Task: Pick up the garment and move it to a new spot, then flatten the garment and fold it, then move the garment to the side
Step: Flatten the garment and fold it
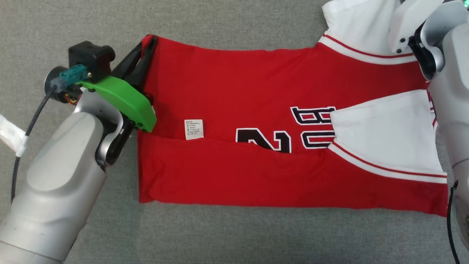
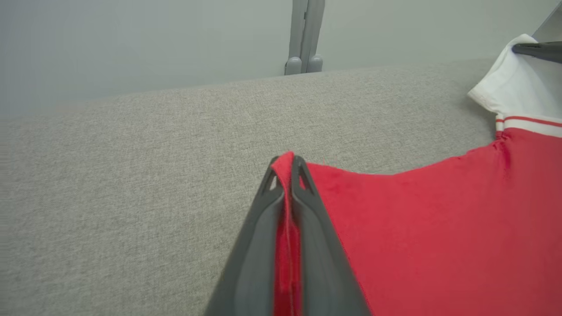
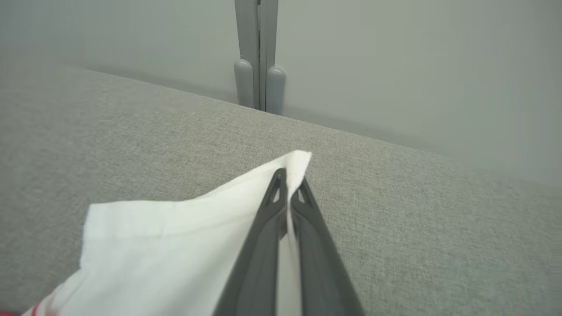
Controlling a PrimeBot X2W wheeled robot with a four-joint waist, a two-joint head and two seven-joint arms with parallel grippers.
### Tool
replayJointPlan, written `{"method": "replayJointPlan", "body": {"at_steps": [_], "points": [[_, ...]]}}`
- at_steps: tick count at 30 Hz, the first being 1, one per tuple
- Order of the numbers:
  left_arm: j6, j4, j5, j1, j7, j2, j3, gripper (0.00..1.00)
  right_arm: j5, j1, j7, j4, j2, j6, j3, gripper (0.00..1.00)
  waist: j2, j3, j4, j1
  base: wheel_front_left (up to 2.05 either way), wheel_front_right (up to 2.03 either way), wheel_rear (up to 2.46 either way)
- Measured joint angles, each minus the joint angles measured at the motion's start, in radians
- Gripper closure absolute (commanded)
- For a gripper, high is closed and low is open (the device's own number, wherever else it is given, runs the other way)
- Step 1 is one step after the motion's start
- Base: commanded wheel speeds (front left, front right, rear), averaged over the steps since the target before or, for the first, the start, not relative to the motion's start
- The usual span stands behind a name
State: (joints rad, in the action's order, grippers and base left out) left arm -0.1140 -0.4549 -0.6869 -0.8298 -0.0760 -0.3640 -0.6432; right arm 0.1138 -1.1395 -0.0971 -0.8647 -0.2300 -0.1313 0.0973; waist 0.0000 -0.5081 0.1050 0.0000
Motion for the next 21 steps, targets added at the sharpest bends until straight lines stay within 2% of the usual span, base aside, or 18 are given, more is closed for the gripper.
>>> {"method": "replayJointPlan", "body": {"at_steps": [4, 10, 17, 21], "points": [[-0.003, -0.006, -0.042, 0.012, -0.018, -0.007, 0.024, 1.00, 0.009, -0.013, 0.077, -0.023, 0.005, 0.000, 0.020, 1.00, 0.0000, 0.020, -0.008, 0.0000, 0.00, 0.00, 0.00], [-0.009, 0.011, -0.100, 0.092, -0.051, -0.035, 0.038, 1.00, 0.113, 0.055, 0.157, 0.009, 0.007, 0.000, 0.128, 1.00, 0.0000, 0.068, -0.026, 0.0000, 0.00, 0.00, 0.00], [-0.010, 0.086, -0.140, 0.231, -0.107, -0.093, 0.062, 1.00, 0.292, 0.261, 0.202, 0.211, -0.064, 0.000, 0.244, 1.00, 0.0000, 0.142, -0.052, 0.0000, 0.00, 0.00, 0.00], [0.002, 0.144, -0.149, 0.315, -0.123, -0.116, 0.067, 1.00, 0.365, 0.422, 0.207, 0.370, -0.122, 0.000, 0.230, 1.00, 0.0000, 0.187, -0.068, 0.0000, 0.00, 0.00, 0.00]]}}
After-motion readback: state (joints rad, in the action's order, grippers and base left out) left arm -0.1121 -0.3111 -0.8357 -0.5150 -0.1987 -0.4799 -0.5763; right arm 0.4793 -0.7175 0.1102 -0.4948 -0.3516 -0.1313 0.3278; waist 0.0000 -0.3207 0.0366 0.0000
